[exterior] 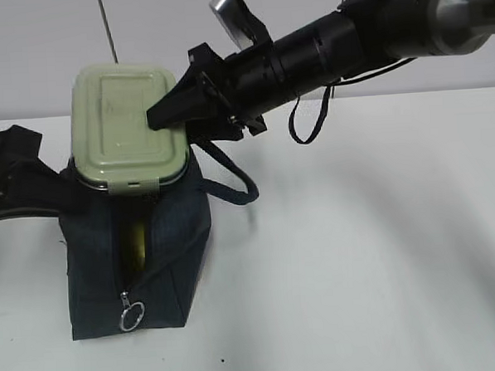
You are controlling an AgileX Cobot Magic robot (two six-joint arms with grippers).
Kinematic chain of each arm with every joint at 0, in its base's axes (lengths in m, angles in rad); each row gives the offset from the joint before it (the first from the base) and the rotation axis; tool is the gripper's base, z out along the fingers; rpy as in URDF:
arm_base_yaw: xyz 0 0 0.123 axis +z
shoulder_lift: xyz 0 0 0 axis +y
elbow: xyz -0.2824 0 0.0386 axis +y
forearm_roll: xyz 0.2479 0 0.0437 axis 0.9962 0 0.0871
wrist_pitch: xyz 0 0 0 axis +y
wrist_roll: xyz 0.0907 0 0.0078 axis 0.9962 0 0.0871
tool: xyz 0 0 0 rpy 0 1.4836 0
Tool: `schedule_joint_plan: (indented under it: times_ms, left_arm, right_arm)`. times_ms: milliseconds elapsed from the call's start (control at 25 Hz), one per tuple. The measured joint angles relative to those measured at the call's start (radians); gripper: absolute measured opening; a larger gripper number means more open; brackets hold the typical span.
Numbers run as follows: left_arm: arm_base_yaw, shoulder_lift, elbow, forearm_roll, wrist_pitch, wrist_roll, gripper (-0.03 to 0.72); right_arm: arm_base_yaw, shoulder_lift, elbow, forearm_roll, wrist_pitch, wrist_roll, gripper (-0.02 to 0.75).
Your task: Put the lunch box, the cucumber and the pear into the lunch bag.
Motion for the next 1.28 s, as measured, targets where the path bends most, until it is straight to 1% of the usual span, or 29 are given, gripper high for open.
schedule_joint_plan:
  times_ms: [200, 240, 360, 440, 560, 720, 840, 1000, 1120, 1280]
  left_arm:
    - [0.000, 0.003, 0.000, 0.012, -0.001, 0.000, -0.015]
    - [0.000, 0.003, 0.000, 0.011, -0.001, 0.000, -0.015]
    - [0.000, 0.001, 0.000, -0.007, -0.002, 0.000, -0.015]
    - [-0.001, 0.001, 0.000, -0.014, -0.002, 0.000, -0.015]
    - [-0.001, 0.001, 0.000, -0.020, -0.004, 0.000, -0.015]
    - [-0.001, 0.001, 0.000, -0.020, -0.004, 0.000, -0.015]
    - [-0.001, 0.001, 0.000, -0.020, -0.007, 0.000, -0.015]
    - [-0.001, 0.001, 0.000, -0.020, -0.009, 0.000, -0.015]
    - [-0.001, 0.001, 0.000, -0.020, -0.011, 0.000, -0.015]
    - [-0.001, 0.001, 0.000, -0.020, -0.011, 0.000, -0.015]
  right_arm:
    - [0.000, 0.004, -0.012, -0.113, 0.002, 0.068, 0.374]
    - [0.000, 0.004, -0.013, -0.149, -0.003, 0.086, 0.374]
    - [0.000, 0.011, -0.011, -0.313, -0.015, 0.133, 0.374]
    - [0.000, 0.011, -0.010, -0.378, -0.015, 0.164, 0.374]
    - [0.000, 0.011, -0.010, -0.398, -0.016, 0.186, 0.374]
    - [0.009, 0.011, -0.010, -0.370, -0.024, 0.190, 0.374]
    - [0.033, 0.011, -0.011, -0.342, -0.045, 0.190, 0.374]
    - [0.073, 0.013, -0.028, -0.340, -0.075, 0.190, 0.374]
    - [0.096, 0.013, -0.047, -0.378, -0.085, 0.190, 0.379]
    - [0.107, 0.013, -0.051, -0.414, -0.089, 0.190, 0.428]
